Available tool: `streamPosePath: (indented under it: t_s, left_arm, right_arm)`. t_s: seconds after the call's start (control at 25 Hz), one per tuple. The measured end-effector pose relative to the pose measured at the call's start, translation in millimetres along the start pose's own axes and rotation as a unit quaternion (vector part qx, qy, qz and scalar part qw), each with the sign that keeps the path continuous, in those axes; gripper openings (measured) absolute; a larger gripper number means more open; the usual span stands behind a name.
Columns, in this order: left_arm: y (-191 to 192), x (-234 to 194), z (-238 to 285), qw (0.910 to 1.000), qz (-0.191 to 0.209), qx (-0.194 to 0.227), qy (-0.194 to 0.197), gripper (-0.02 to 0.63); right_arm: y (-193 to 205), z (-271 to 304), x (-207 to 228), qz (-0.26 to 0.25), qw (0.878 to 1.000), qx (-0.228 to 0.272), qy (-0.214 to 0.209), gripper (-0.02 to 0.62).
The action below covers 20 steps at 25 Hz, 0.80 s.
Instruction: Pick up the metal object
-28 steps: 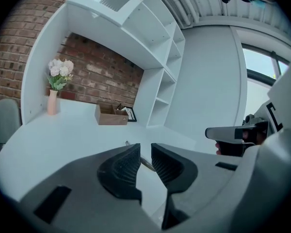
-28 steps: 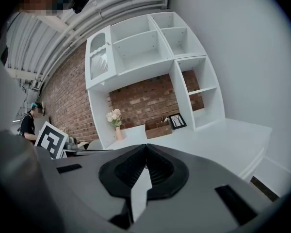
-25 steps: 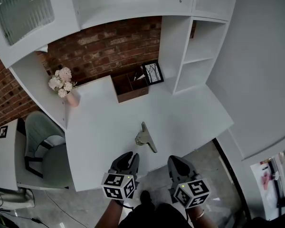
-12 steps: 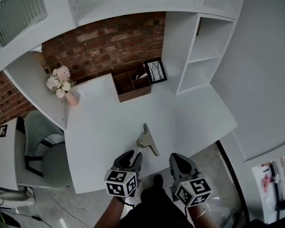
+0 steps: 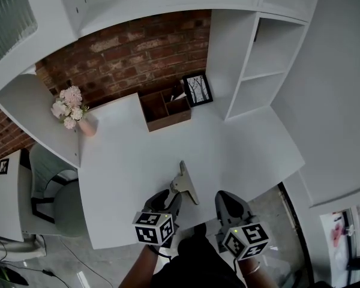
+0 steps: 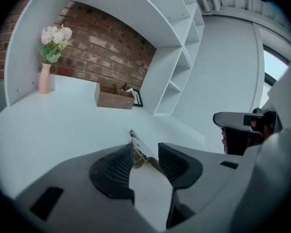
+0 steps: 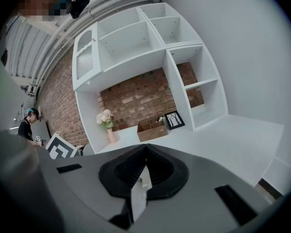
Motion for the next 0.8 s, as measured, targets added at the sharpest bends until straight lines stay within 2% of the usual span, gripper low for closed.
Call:
streamPosePath:
  t_s: [0.44,0.8]
  left_arm:
    - [-1,-22,37,0.9976,-0.055,-0.038,-0.019,0.144]
    - [1,-27,54,0.9949,-0.083,-0.050,-0.029,0.143]
  right_arm:
    - [-5,33,26,0.011,1.000,-0.018,-0.003,0.004]
    - [-6,49,37,0.015,0.999,-0.029,-0.009,0.004]
Point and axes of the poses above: the fingertips, and each gripper's own axes: z forward along the fingers, x to its right, y out of its underside, the point moved 7 cm from there along -z, backward along the fingers, and after that the axes turned 10 degrees about y, right-handed, at the moved point
